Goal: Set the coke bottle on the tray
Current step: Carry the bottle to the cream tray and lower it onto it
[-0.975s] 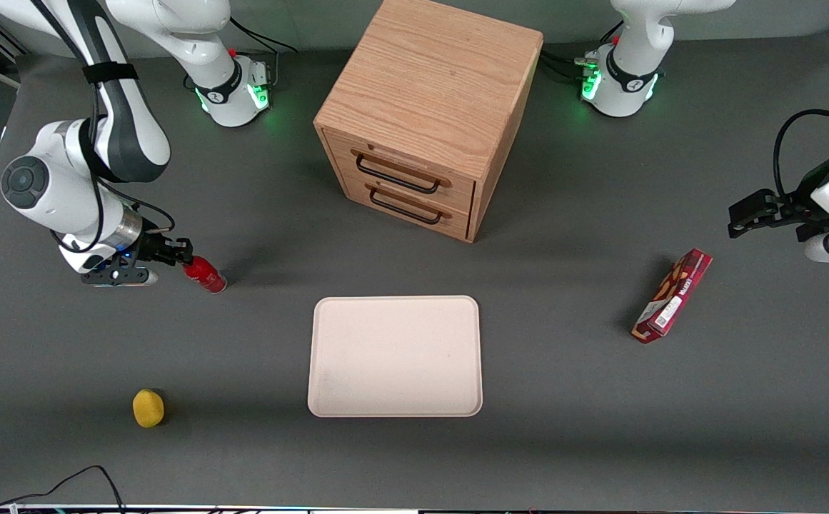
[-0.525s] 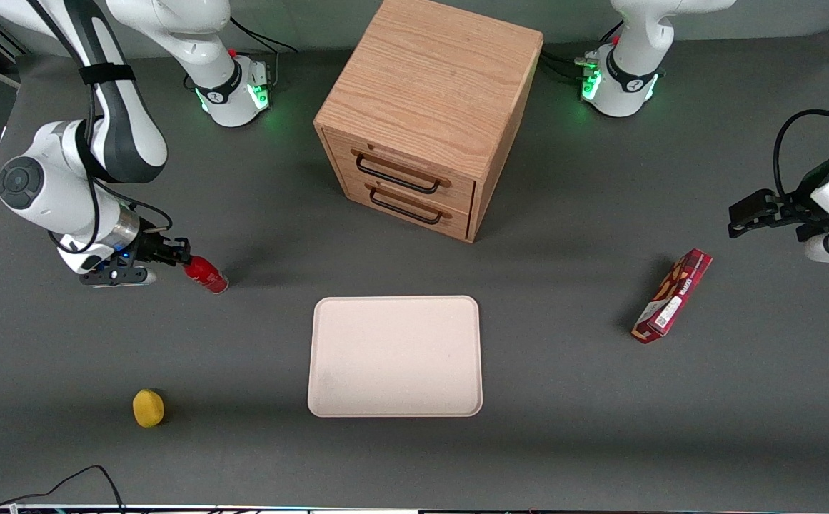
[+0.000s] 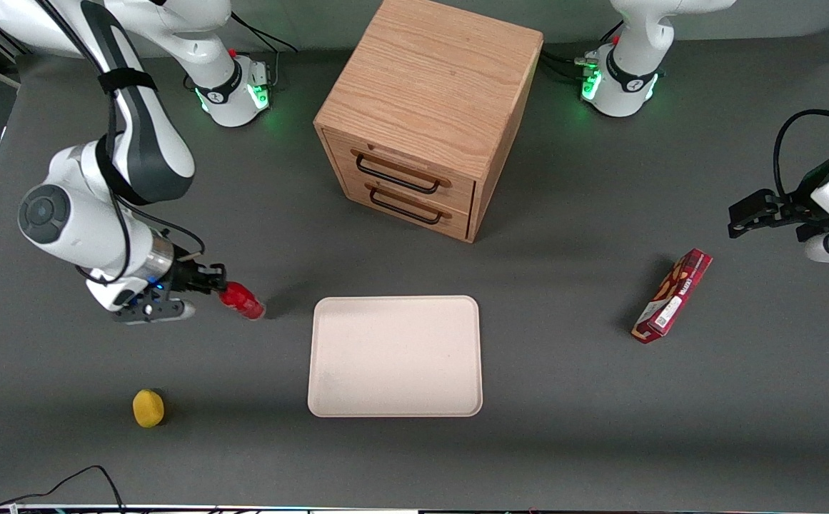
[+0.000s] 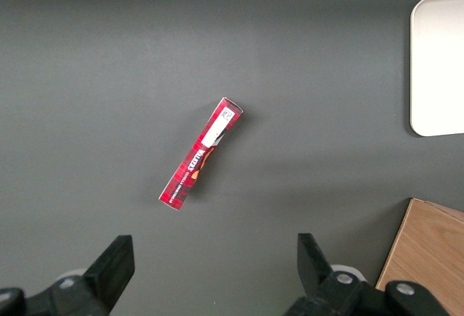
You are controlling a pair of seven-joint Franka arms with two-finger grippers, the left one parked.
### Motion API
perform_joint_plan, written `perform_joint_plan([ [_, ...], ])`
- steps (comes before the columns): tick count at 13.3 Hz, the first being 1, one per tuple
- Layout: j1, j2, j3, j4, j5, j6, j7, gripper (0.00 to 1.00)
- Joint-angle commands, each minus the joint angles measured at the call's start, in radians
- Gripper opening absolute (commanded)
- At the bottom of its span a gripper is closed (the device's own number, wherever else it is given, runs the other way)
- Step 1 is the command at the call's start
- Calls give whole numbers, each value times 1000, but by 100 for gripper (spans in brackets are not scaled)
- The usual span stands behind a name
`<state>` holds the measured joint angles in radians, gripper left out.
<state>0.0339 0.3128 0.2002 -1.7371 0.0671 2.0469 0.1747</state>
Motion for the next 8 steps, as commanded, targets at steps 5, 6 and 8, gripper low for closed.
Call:
perform_joint_plan([
  [5, 187, 418, -56, 607, -49, -136, 187, 0],
  [6, 217, 457, -91, 664, -47, -131, 196, 0],
  [8, 267, 499, -139, 702, -46, -90, 198, 0],
])
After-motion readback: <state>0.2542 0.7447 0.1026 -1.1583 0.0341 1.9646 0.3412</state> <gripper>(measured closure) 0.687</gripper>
